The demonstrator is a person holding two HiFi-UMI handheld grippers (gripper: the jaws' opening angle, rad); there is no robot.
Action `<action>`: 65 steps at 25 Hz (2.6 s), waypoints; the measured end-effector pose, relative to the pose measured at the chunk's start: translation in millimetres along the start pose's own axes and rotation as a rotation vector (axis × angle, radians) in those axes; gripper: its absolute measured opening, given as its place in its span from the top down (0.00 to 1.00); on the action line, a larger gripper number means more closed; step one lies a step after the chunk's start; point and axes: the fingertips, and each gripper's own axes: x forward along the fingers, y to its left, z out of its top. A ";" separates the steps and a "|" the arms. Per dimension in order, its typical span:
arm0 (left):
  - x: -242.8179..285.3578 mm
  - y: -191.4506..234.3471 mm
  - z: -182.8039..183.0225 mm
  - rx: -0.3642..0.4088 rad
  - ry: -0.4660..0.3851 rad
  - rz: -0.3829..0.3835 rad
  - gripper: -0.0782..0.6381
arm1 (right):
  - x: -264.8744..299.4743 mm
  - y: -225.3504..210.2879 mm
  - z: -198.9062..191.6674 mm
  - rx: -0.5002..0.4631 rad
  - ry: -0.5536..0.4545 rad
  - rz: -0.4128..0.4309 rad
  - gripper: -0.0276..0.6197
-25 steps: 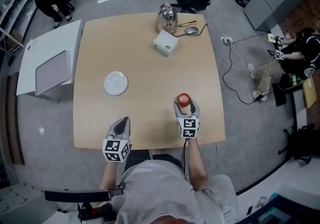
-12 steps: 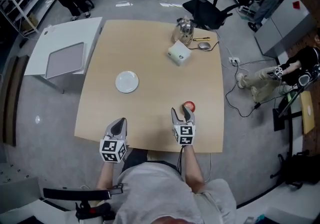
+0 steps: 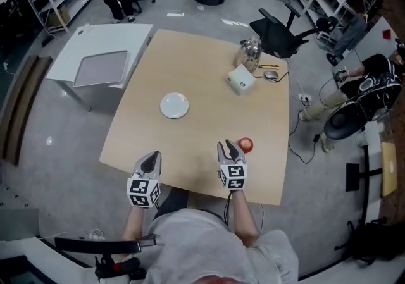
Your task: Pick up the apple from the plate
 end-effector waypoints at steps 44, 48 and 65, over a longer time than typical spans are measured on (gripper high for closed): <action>-153.5 34.0 0.7 -0.040 -0.170 0.300 0.86 | -45.9 139.8 39.2 -0.073 -0.111 0.336 0.95; -159.2 32.4 0.1 -0.040 -0.168 0.299 0.86 | -51.9 145.3 40.4 -0.079 -0.115 0.344 0.95; -157.7 17.3 -1.5 -0.033 -0.162 0.289 0.86 | -63.4 139.7 38.0 -0.081 -0.120 0.351 0.95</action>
